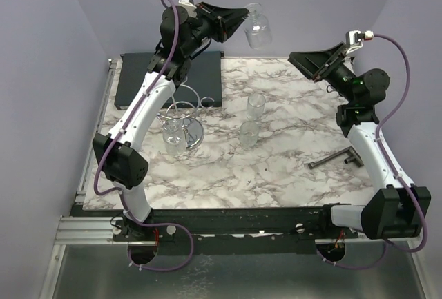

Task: Take the wine glass off the wine glass rack

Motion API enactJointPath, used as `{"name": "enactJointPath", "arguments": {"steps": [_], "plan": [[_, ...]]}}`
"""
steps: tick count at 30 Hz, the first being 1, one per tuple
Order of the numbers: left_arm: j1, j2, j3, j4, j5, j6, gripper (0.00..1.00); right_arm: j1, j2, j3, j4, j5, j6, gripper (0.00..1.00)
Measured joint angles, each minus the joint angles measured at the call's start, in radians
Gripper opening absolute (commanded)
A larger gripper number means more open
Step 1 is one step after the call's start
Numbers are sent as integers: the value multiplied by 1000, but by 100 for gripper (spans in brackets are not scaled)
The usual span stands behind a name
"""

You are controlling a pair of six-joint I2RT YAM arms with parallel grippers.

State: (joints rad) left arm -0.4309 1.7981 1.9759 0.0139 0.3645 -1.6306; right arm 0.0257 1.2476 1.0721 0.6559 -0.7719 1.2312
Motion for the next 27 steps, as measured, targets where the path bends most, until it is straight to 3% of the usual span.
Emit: {"name": "enactJointPath", "arguments": {"steps": [20, 27], "plan": [[-72, -39, -108, 190, -26, -175, 0, 68, 173, 6, 305, 2, 125, 99], [-74, -45, -173, 243, -41, -222, 0, 80, 224, 8, 414, 22, 186, 94]]}}
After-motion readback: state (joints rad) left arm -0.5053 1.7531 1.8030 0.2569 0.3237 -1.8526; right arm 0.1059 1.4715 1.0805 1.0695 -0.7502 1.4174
